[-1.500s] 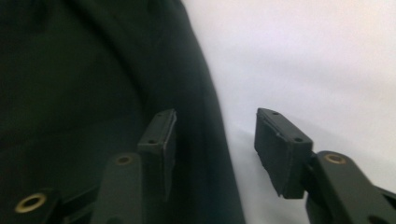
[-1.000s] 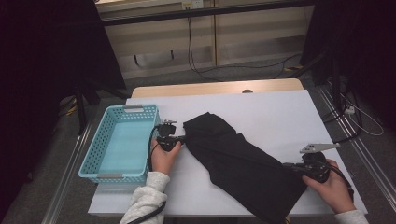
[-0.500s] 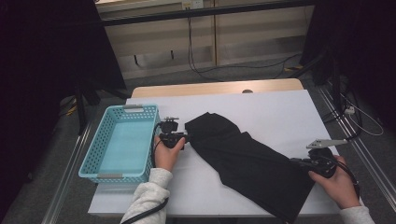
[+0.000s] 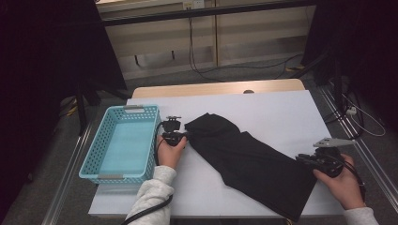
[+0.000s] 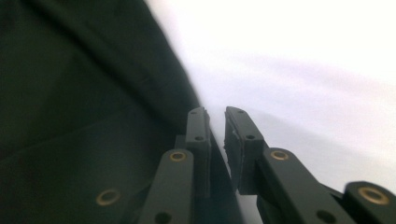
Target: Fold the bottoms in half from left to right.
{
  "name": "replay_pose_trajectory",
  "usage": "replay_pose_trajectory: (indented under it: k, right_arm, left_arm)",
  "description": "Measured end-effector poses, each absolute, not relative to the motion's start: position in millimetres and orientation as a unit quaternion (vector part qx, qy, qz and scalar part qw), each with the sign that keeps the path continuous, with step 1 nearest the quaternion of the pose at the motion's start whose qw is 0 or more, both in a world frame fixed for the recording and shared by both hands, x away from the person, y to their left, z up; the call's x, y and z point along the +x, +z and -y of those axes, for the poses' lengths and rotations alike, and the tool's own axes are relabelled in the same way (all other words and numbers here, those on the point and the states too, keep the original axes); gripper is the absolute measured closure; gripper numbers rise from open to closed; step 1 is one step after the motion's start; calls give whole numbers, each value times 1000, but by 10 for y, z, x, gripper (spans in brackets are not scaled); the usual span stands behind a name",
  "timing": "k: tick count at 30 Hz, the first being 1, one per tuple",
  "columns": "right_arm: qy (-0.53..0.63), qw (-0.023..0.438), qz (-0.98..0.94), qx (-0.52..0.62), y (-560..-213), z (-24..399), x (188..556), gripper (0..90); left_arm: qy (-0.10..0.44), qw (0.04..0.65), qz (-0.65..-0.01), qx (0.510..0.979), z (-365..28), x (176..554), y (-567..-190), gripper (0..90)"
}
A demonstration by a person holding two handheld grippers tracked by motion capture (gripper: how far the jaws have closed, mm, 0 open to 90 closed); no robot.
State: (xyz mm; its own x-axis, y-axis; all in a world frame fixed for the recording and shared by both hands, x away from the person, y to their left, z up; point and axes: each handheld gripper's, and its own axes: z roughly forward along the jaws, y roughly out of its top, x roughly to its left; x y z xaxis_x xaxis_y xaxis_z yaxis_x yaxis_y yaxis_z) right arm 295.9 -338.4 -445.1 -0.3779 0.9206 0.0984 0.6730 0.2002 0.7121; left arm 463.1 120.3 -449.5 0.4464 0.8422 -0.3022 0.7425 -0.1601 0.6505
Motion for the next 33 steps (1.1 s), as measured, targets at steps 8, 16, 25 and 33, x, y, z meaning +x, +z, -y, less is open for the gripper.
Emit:
replay_pose_trajectory:
  k: [8, 16, 25, 33]
  right_arm:
    - [352, 175, -759, 519, -4411, 3382, 2827, 775]
    - [331, 168, -776, 509, -4492, 3292, 2806, 784]
    - [327, 154, -783, 506, -4524, 3276, 2838, 900]
    - [337, 144, -770, 523, -4512, 3439, 2837, 900]
  left_arm:
    - [76, 382, -534, 750, -1318, 4580, -4501, 828]
    - [82, 380, -530, 753, -1315, 4549, -4490, 826]
    - [84, 377, -529, 756, -1319, 4544, -4512, 812]
    - [87, 375, -526, 758, -1312, 4540, -4506, 785]
